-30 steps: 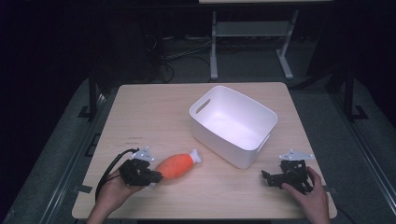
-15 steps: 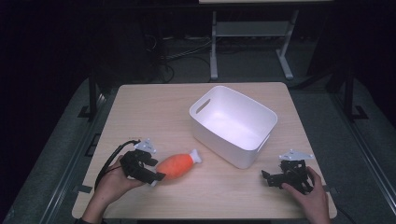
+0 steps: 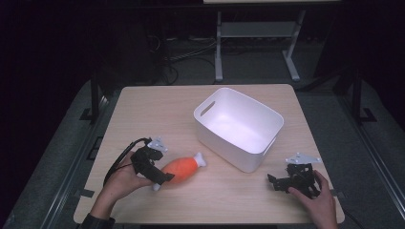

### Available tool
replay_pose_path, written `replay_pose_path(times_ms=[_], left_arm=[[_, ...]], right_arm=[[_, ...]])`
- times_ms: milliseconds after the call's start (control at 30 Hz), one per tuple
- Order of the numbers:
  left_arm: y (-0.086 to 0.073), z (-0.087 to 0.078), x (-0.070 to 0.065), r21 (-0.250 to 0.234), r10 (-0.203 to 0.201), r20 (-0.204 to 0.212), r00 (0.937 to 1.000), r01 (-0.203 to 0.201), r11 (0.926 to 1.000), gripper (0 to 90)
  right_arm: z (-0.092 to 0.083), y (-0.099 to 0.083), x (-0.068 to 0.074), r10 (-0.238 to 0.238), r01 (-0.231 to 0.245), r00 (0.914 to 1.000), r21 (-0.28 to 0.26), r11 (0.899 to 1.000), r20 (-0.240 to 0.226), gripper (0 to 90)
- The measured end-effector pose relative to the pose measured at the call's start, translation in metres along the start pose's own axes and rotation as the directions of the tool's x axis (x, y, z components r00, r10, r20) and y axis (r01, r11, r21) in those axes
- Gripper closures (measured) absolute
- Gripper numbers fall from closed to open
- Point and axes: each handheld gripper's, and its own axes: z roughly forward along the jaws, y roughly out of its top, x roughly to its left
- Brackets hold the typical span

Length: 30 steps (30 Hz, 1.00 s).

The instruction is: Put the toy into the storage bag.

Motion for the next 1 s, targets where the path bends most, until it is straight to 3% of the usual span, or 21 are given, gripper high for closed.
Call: replay_pose_path(times_ms=[400,633,1000], left_arm=[[0.012,0.02,0.001,0.008,0.052,0.02,0.9984,-0.052,0.9986,12.1],[0.018,0.032,0.002,0.033,0.1,0.033,0.9944,-0.101,0.9943,12.1],[0.023,0.044,0.001,0.053,0.11,0.04,0.9932,-0.112,0.9923,12.1]], right_arm=[[0.0,0.0,0.0,0.0,0.0,1.0,0.0,1.0,0.0,0.0],[0.0,0.0,0.0,0.0,0.0,1.0,0.0,1.0,0.0,0.0],[0.0,0.0,0.0,0.0,0.0,1.0,0.0,1.0,0.0,0.0]])
